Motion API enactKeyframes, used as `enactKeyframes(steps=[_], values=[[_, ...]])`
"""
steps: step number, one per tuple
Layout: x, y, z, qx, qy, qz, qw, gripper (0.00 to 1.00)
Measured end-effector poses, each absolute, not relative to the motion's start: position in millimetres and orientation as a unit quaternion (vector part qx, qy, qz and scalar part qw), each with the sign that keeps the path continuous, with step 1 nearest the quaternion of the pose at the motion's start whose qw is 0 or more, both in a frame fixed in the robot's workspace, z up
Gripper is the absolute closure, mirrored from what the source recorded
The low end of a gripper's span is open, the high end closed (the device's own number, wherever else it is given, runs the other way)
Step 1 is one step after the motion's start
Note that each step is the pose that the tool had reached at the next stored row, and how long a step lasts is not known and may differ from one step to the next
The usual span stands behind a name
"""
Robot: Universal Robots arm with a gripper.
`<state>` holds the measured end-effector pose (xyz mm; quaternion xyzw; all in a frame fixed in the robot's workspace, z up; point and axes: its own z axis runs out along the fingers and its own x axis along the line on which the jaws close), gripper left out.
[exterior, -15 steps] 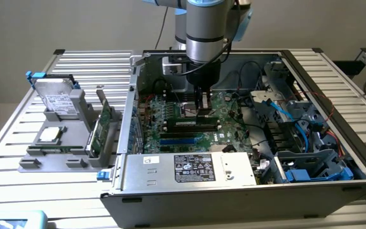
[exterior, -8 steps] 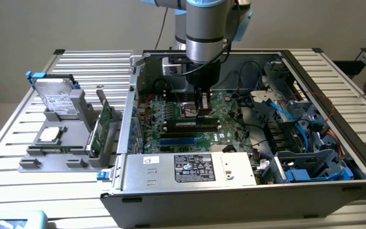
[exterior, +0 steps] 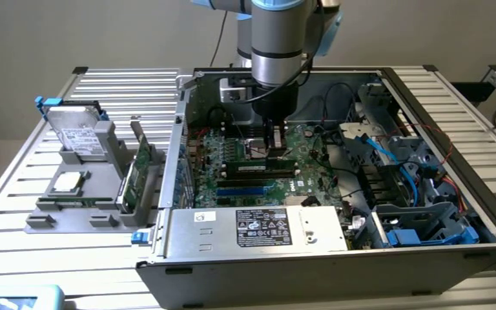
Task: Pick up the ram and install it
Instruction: 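Insert the ram into the slot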
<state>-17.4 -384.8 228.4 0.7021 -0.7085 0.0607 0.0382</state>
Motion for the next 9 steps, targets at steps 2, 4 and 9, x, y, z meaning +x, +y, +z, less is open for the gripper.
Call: enactKeyframes(steps=[2, 4, 9], values=[[-17.8, -384.5, 228.3, 0.702, -0.709, 0.061, 0.038, 0.87], [-18.3, -384.4, 228.2, 0.702, -0.708, 0.062, 0.038, 0.87], [-18.5, -384.3, 227.8, 0.702, -0.708, 0.063, 0.038, 0.87]])
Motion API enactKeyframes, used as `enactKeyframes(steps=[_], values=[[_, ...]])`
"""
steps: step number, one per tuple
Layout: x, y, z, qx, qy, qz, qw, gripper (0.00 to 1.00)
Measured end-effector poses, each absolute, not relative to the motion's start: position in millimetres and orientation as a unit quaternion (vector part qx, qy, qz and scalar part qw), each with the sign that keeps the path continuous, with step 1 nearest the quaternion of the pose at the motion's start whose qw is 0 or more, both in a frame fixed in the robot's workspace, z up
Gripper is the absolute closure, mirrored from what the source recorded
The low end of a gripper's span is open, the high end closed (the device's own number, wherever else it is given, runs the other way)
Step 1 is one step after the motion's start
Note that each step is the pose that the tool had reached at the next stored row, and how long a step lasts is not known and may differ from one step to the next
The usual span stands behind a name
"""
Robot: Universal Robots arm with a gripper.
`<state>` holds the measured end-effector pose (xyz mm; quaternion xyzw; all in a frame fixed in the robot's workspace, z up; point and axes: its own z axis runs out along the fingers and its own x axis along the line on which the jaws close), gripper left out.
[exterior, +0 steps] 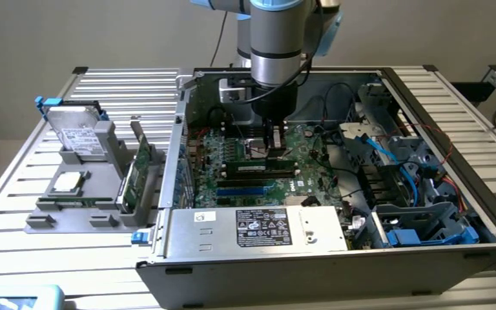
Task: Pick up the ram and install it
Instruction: 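Insert the ram into the slot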
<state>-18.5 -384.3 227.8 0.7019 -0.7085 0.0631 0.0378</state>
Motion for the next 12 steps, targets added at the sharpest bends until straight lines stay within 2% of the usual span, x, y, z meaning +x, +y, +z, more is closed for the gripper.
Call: enactKeyframes(steps=[12], values=[[-18.5, -384.3, 227.7, 0.702, -0.708, 0.066, 0.040, 0.87]])
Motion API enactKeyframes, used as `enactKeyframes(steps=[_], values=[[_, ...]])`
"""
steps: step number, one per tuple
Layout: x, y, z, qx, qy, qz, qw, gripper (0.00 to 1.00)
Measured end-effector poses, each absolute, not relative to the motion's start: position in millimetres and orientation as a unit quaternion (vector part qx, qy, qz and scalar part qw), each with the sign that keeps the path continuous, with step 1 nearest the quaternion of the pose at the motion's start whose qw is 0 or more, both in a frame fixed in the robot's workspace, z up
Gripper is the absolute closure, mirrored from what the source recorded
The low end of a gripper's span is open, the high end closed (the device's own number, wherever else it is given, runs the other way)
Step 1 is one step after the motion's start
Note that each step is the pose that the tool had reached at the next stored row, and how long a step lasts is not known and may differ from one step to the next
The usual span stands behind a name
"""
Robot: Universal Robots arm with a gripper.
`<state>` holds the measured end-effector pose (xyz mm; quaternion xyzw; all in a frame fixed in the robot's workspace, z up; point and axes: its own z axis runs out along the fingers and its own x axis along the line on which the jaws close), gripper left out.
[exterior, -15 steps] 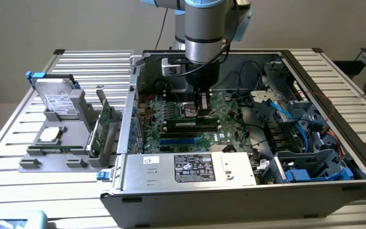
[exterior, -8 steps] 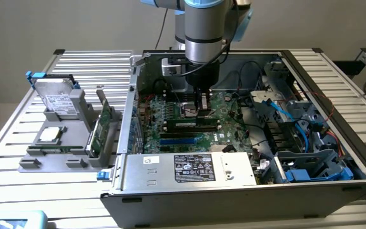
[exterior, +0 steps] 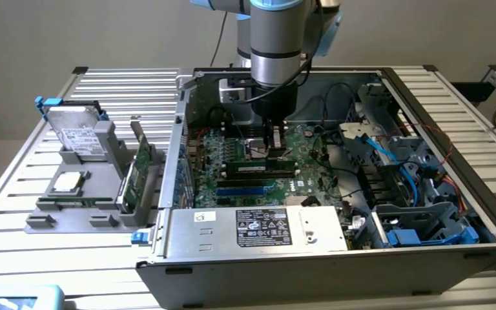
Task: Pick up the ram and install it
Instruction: 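Insert the ram into the slot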
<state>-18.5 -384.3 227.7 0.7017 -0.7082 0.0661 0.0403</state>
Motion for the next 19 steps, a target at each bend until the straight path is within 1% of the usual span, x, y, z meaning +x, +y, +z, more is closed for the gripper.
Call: enactKeyframes(steps=[19], values=[[-20.8, -384.3, 227.6, 0.701, -0.708, 0.070, 0.038, 0.87]])
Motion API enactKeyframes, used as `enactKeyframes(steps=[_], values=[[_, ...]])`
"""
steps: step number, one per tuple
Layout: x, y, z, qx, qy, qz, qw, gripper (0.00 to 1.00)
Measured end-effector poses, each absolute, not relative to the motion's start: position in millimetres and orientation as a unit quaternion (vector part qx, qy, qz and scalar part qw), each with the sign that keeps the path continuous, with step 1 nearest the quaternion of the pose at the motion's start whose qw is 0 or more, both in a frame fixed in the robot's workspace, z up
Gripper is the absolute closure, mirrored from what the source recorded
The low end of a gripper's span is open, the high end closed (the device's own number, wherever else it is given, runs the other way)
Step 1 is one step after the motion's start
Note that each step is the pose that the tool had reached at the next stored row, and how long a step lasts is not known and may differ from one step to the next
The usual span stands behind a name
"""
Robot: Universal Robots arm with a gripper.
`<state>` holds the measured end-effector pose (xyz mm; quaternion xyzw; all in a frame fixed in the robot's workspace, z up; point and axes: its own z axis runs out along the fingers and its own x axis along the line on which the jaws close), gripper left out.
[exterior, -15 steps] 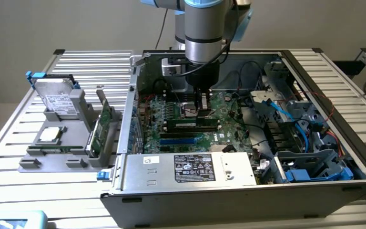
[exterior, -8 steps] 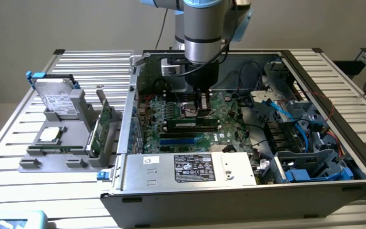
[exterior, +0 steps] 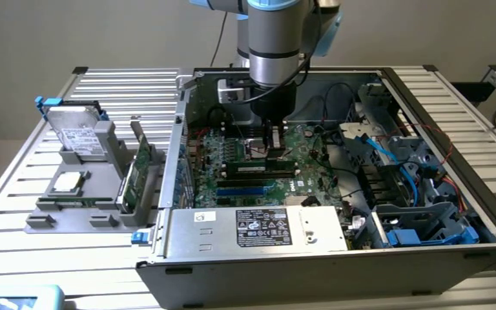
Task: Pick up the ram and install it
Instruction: 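Insert the ram into the slot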
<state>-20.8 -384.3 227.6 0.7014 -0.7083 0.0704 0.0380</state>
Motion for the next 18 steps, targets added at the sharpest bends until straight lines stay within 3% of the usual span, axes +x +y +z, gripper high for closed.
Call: enactKeyframes(steps=[18], values=[[-20.9, -384.3, 228.7, 0.701, -0.709, 0.071, 0.036, 0.87]])
